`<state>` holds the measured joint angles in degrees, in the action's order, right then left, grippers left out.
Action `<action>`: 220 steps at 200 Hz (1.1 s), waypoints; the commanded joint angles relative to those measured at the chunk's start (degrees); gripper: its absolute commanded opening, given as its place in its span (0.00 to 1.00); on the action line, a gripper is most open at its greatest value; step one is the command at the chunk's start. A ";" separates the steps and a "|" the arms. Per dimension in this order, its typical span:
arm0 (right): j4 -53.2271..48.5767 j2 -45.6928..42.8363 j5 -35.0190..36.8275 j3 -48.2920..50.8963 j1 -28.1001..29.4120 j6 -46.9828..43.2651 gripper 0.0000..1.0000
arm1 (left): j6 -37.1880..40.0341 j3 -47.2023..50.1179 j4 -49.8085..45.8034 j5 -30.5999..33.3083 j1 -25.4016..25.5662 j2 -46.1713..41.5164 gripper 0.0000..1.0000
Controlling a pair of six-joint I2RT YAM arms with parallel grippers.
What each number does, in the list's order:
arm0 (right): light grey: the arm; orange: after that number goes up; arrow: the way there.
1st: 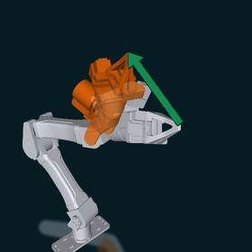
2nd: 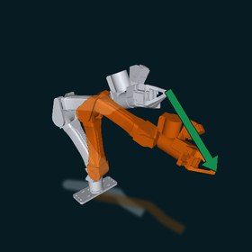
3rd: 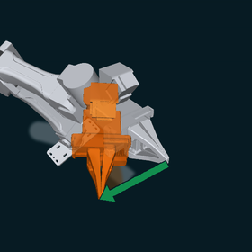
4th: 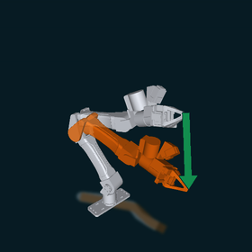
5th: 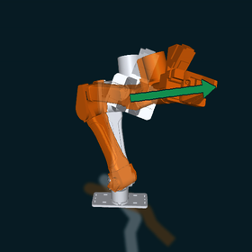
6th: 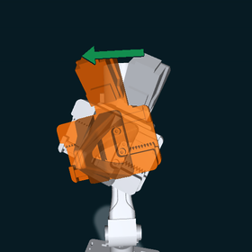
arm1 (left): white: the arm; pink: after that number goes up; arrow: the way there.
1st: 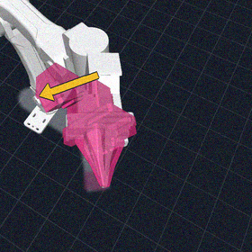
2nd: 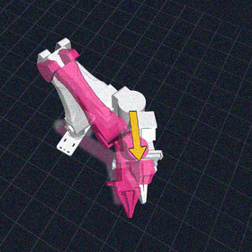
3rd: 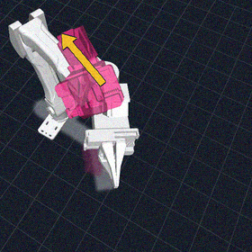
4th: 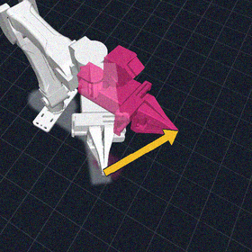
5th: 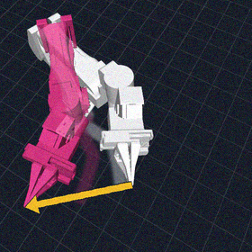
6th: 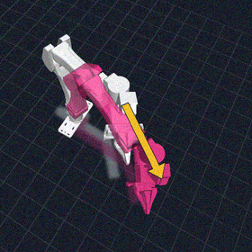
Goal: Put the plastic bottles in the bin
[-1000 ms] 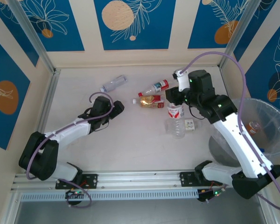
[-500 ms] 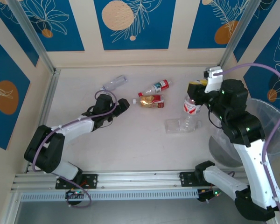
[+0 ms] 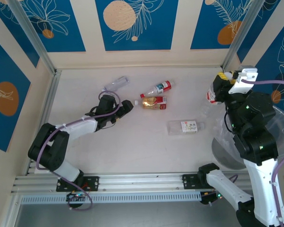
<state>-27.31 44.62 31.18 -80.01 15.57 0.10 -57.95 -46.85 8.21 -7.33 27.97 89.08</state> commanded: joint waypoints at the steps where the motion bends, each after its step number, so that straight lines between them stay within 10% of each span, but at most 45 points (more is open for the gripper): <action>1: 10.03 -1.38 3.12 -2.14 -0.43 -10.24 0.00 | 0.60 -1.86 1.82 -1.39 -0.28 1.41 0.99; 220: 5.95 -8.92 26.90 5.25 -5.89 -27.75 0.00 | 2.90 -4.65 4.91 -6.03 -0.10 5.43 0.99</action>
<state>-22.15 36.91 51.96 -76.90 11.42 -26.26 -57.63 -49.50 13.26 -12.67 27.97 95.02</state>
